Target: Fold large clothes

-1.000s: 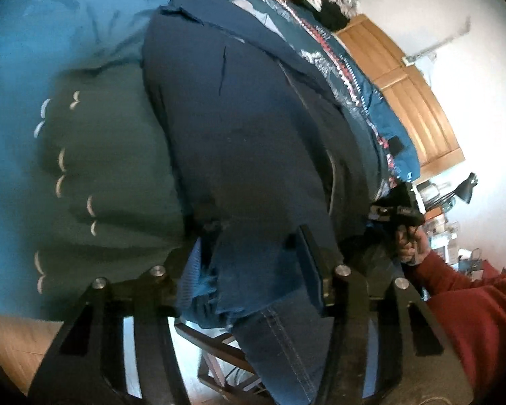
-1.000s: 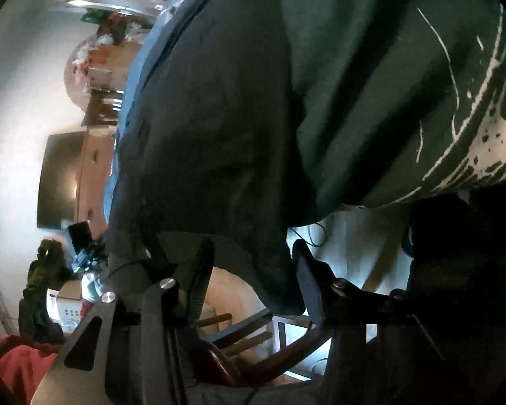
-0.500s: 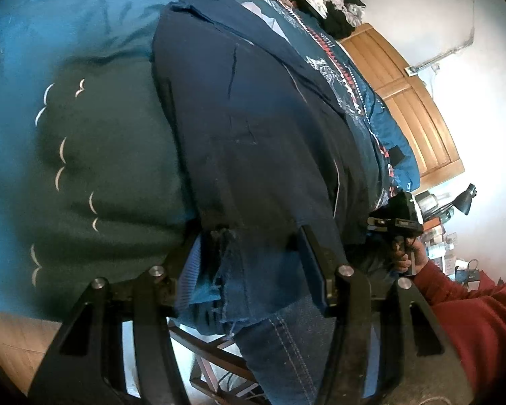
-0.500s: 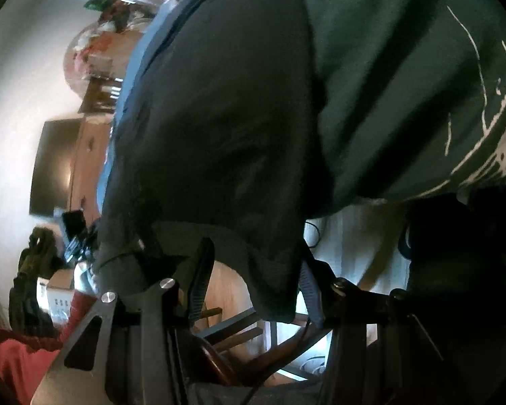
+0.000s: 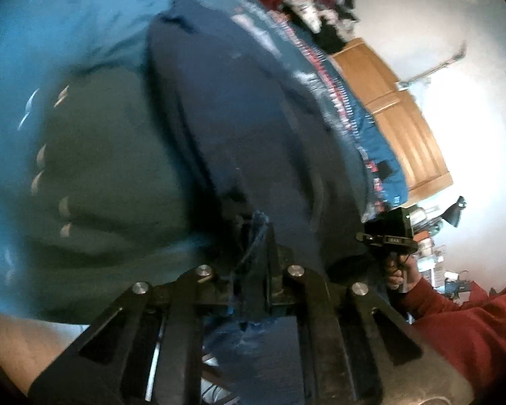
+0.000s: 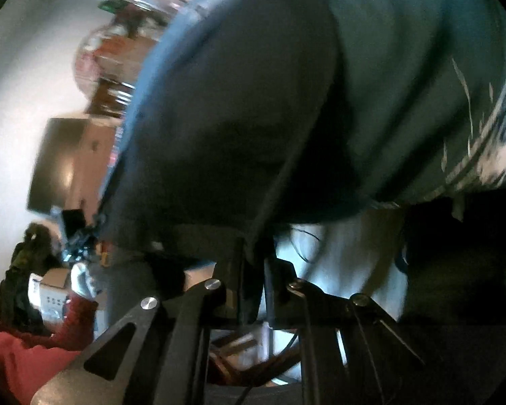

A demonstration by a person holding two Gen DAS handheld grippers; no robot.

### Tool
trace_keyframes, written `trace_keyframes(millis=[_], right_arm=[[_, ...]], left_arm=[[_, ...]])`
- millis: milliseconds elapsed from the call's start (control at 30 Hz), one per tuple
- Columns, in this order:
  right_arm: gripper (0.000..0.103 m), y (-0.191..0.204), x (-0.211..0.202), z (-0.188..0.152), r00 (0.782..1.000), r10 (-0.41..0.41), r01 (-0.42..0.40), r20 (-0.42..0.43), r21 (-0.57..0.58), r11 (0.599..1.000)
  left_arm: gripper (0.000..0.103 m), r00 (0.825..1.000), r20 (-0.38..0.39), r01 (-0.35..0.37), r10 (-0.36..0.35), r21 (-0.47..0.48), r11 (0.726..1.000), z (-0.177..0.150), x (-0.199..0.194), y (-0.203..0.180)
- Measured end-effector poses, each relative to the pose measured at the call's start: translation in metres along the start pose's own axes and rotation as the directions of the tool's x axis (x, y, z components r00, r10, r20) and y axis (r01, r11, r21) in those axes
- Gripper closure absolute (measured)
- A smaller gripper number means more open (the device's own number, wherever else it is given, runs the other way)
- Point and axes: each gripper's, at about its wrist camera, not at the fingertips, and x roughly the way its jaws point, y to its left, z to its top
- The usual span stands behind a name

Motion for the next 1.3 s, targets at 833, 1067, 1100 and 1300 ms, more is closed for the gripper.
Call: trace_keyframes(millis=[833, 1067, 1100, 1300], right_arm=[[0.089, 0.074, -0.072, 0.312, 0.917, 0.243, -0.227, 0.318, -0.085, 0.970], [0.070, -0.008, 0.025, 0.444, 0.976, 0.050, -0.054, 0.214, 0.015, 0.998], [0.064, -0.030, 0.043, 0.456, 0.983, -0.004, -0.007, 0.182, 0.057, 0.998], [0.058, -0.054, 0.052, 0.465, 0.968, -0.137, 0.122, 0.208, 0.083, 0.989]], left_arm=[[0.089, 0.933, 0.349, 0.090, -0.088, 0.011, 0.996, 0.259, 0.010, 0.000], [0.067, 0.972, 0.150, -0.159, 0.181, -0.147, 0.976, 0.326, 0.119, 0.111], [0.066, 0.965, 0.081, -0.231, 0.251, -0.196, 0.953, 0.328, 0.139, 0.134], [0.050, 0.963, 0.044, -0.257, 0.266, -0.151, 0.955, 0.317, 0.142, 0.133]])
